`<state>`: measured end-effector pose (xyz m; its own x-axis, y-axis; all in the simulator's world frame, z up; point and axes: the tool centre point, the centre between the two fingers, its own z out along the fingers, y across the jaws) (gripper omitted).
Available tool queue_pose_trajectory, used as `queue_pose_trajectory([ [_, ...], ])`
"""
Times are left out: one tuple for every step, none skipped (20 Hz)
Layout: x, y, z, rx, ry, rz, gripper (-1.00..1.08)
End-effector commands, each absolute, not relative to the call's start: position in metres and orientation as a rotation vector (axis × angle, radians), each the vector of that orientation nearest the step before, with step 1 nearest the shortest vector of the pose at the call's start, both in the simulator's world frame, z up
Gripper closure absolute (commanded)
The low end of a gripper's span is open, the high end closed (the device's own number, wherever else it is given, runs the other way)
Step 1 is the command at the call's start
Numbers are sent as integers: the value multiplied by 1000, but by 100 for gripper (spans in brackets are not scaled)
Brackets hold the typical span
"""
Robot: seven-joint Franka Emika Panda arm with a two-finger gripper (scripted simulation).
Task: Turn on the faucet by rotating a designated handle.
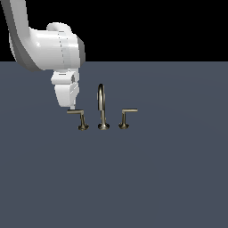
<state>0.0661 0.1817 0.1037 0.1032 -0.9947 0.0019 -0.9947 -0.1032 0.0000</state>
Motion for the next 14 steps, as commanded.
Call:
queue_pose_trajectory([
  [74,179,97,2303,-2135,3,108],
  [77,179,95,2294,-2145,3,108],
  [79,178,94,2286,-2153,2,108],
  [80,177,92,2279,-2160,2,108],
  [82,177,91,2274,-2166,2,108],
  [83,176,90,2270,-2171,2,108],
  [84,176,89,2266,-2174,1,108],
  [84,176,89,2264,-2176,1,108],
  [85,176,89,2264,-2177,1,108],
  [85,176,89,2264,-2177,1,108],
  [84,176,89,2266,-2176,0,108],
  [84,176,90,2268,-2173,0,108],
  [83,176,91,2271,-2171,0,108],
  [82,176,91,2273,-2169,0,108],
])
